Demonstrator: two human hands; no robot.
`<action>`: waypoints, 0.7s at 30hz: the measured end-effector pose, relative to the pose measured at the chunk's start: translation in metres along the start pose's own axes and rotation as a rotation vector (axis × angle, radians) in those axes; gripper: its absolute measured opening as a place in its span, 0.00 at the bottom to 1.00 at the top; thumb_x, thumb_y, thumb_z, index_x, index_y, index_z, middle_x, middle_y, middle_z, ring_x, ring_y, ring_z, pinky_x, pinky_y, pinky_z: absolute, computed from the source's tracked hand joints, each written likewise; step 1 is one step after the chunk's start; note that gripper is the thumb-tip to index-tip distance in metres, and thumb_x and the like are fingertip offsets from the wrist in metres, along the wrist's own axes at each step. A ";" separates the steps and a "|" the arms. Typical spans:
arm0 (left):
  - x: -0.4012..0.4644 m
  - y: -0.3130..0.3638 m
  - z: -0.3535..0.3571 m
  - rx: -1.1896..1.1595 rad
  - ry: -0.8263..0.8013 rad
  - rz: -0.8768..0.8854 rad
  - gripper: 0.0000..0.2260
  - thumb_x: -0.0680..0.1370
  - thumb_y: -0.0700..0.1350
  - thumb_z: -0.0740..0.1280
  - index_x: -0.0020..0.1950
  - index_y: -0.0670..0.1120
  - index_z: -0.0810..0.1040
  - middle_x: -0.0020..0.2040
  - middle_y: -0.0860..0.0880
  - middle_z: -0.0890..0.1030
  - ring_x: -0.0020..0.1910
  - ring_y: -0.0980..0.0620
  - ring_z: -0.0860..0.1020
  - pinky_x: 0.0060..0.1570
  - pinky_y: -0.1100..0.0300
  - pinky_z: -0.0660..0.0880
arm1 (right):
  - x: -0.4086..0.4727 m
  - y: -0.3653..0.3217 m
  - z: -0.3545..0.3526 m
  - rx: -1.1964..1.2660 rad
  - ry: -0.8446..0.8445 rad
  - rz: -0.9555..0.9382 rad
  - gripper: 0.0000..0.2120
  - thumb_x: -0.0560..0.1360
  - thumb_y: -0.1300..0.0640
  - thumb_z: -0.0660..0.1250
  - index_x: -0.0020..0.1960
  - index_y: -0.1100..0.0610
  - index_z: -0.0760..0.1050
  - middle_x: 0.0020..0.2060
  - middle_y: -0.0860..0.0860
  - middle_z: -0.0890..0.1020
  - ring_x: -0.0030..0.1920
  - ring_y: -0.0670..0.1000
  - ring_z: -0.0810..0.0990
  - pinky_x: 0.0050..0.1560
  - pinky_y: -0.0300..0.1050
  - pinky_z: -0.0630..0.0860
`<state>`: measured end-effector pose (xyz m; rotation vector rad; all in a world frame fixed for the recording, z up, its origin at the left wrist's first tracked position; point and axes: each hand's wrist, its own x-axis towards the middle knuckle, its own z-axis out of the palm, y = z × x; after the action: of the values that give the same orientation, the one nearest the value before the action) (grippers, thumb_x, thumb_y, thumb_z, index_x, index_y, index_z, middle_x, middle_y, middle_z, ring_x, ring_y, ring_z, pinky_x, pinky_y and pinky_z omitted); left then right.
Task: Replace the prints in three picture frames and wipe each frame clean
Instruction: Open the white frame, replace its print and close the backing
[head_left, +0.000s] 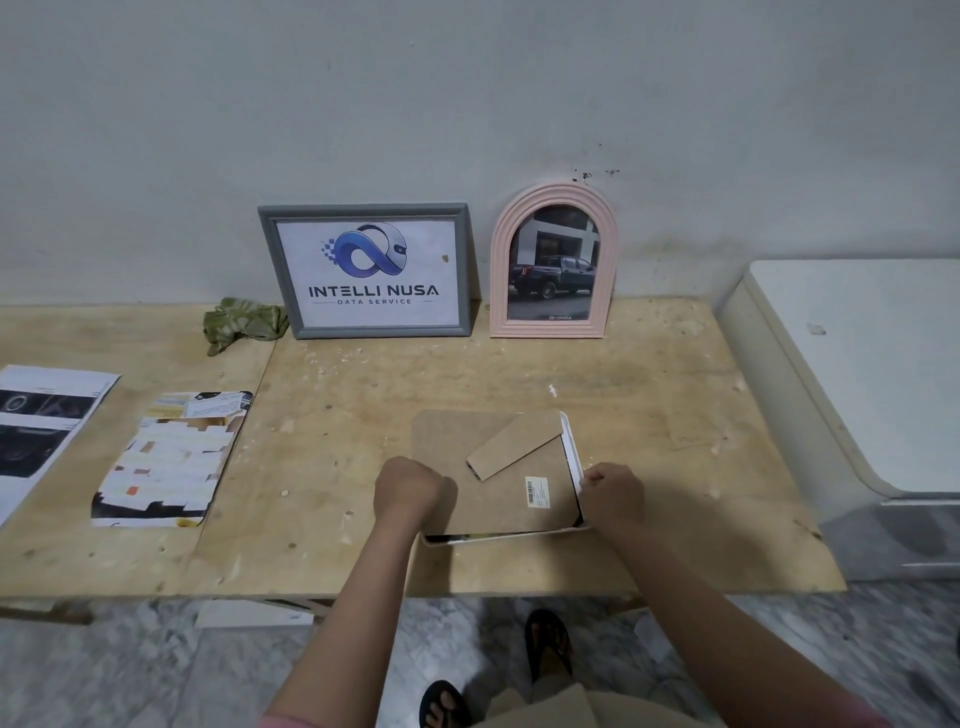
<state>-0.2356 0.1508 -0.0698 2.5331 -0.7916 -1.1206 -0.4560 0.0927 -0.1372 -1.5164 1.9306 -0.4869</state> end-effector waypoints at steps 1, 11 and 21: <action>0.000 0.001 -0.001 -0.014 0.023 0.012 0.08 0.72 0.43 0.65 0.35 0.44 0.69 0.37 0.46 0.75 0.37 0.47 0.77 0.32 0.60 0.70 | 0.000 0.000 0.000 -0.002 -0.001 -0.002 0.06 0.70 0.68 0.65 0.43 0.65 0.81 0.45 0.60 0.82 0.47 0.61 0.79 0.41 0.42 0.68; 0.005 -0.001 0.002 -0.032 0.144 0.041 0.13 0.75 0.41 0.64 0.56 0.34 0.73 0.54 0.38 0.78 0.55 0.39 0.77 0.42 0.56 0.69 | 0.000 -0.001 0.001 -0.017 -0.018 -0.005 0.06 0.71 0.66 0.65 0.42 0.65 0.81 0.45 0.59 0.82 0.48 0.60 0.79 0.42 0.42 0.68; 0.011 0.004 -0.007 -0.171 0.030 0.078 0.02 0.69 0.37 0.64 0.41 0.40 0.73 0.32 0.48 0.73 0.29 0.51 0.70 0.25 0.64 0.64 | 0.001 0.001 0.002 -0.022 -0.011 -0.030 0.05 0.71 0.66 0.67 0.45 0.65 0.81 0.46 0.59 0.83 0.50 0.58 0.79 0.47 0.43 0.70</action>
<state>-0.2260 0.1415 -0.0704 2.3524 -0.7470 -1.0741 -0.4552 0.0926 -0.1394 -1.5604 1.9130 -0.4710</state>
